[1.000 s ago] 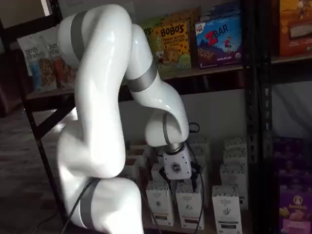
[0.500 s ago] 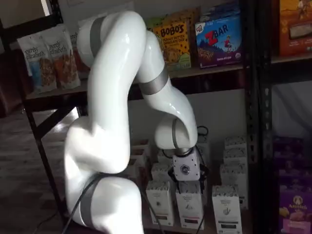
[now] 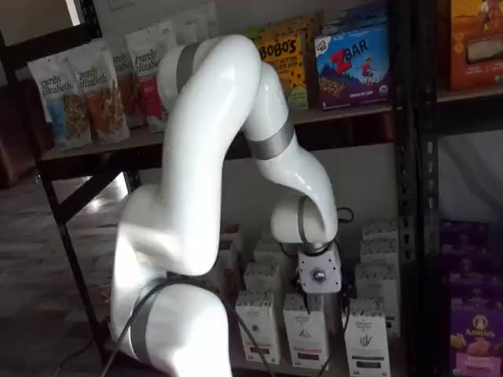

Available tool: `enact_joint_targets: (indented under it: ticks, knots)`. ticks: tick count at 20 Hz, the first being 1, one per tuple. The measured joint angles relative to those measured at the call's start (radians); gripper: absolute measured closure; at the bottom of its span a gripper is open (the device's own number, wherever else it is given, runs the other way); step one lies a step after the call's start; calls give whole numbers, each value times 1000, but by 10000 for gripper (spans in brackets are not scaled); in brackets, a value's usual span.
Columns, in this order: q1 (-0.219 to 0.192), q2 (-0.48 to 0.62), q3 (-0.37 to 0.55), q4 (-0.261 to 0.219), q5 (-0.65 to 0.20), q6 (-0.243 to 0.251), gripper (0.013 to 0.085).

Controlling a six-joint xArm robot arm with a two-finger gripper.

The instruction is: Pick up the white box with a green strip in the middle, on the bottom shelf, the sixth box from the left

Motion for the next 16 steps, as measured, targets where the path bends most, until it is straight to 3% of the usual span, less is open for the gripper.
enact_joint_targets:
  ticks: [6, 16]
  knots:
    - [-27, 91, -108, 33, 8, -59, 130]
    - [-41, 159, -203, 50, 21, -89, 130]
